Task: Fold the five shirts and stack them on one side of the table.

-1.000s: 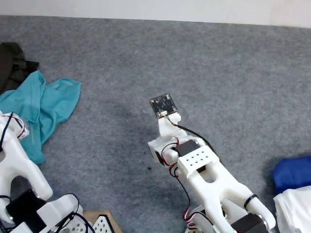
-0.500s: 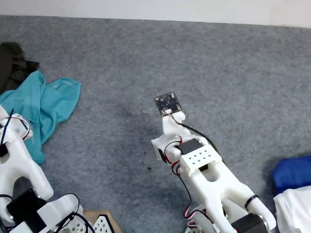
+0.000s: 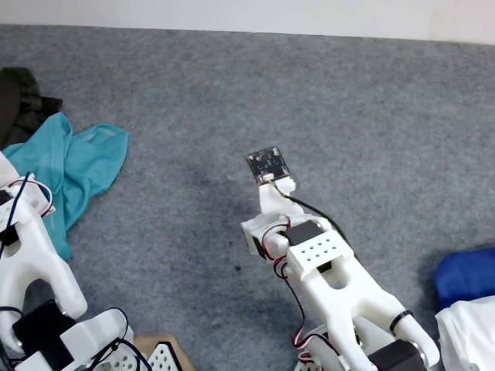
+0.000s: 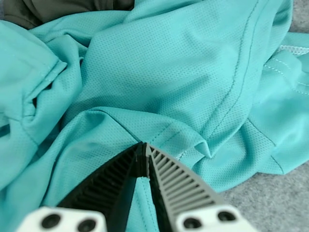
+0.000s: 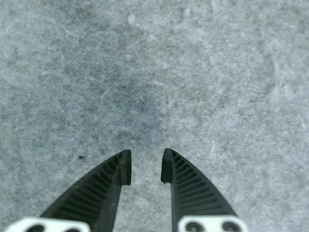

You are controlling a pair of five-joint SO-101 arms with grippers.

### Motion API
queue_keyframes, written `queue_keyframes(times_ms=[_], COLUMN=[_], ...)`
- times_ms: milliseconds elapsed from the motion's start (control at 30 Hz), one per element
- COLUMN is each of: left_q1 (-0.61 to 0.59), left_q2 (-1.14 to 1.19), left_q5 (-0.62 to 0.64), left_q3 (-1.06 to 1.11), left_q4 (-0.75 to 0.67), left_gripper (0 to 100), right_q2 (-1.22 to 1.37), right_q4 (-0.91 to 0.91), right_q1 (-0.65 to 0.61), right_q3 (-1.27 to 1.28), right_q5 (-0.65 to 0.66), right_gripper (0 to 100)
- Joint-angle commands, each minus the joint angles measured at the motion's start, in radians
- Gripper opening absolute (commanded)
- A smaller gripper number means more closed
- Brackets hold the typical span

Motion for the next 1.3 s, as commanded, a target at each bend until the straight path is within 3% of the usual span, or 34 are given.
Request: queue_keyframes(times_ms=[0, 200, 367, 467, 833, 1267], left_q1=[0.008, 0.004, 0.002, -0.001, -0.002, -0.051], left_q2=[-0.077, -0.225, -0.272, -0.237, 0.024, 0.124], left_q5=[-0.008, -0.049, -0.18, -0.195, -0.196, -0.199], left_q3=[-0.054, -0.125, -0.124, -0.122, -0.147, -0.283], left_q4=[0.063, 0.347, 0.431, 0.417, 0.258, 0.255], left_gripper=[4, 28, 21, 17, 20, 23], right_q2=[-0.027, -0.027, -0.027, -0.028, -0.027, -0.027], right_q4=[-0.016, -0.016, -0.016, -0.016, -0.013, -0.016], right_q1=[0.027, 0.03, 0.03, 0.03, 0.03, 0.03], right_q3=[-0.004, -0.004, -0.004, -0.004, -0.002, -0.002], right_q5=[0.0, 0.0, 0.0, 0.0, 0.0, 0.0], right_gripper=[11.8, 11.8, 11.8, 11.8, 11.8, 11.8])
